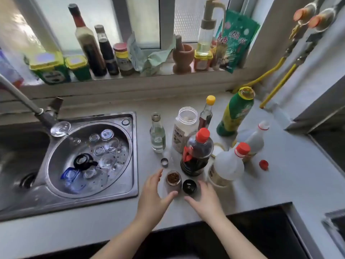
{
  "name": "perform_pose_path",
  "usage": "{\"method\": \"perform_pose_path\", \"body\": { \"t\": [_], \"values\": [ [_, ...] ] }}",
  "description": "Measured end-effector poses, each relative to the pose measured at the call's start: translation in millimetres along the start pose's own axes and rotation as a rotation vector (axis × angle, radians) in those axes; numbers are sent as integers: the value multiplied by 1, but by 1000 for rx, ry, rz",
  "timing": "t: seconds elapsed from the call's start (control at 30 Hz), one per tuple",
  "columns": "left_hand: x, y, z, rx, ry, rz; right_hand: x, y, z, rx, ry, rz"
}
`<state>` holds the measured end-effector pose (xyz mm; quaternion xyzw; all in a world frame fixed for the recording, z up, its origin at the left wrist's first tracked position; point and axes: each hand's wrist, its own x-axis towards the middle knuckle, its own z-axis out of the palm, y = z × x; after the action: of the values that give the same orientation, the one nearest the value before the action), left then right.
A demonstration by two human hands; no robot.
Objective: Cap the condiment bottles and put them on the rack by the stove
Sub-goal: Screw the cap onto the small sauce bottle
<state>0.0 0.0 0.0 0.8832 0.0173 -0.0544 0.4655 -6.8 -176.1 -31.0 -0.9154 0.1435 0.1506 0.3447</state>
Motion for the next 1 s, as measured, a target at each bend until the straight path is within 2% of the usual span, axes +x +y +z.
{"method": "perform_pose_path", "body": {
  "t": [0.13, 0.3, 0.43, 0.53, 0.67, 0.87, 1.0],
  "values": [
    [15, -6, 12, 33, -95, -75, 10, -10, 21, -136, 43, 61],
    [25, -18, 24, 89, -143, -84, 16, -16, 26, -225, 105, 89],
    [33, -29, 28, 79, -156, -95, 9, -21, 16, -15, 75, 96],
    [34, -29, 24, 82, -157, -27, -5, -25, 1, 117, 122, -12],
    [30, -21, 17, 65, -168, 115, -17, -36, -25, 123, 116, -224],
    [25, -7, 3, 12, -205, 213, -25, -51, -60, -17, 136, -405],
    [23, -3, -2, -29, -260, 242, -23, -58, -76, -88, 31, -592]
  ]
}}
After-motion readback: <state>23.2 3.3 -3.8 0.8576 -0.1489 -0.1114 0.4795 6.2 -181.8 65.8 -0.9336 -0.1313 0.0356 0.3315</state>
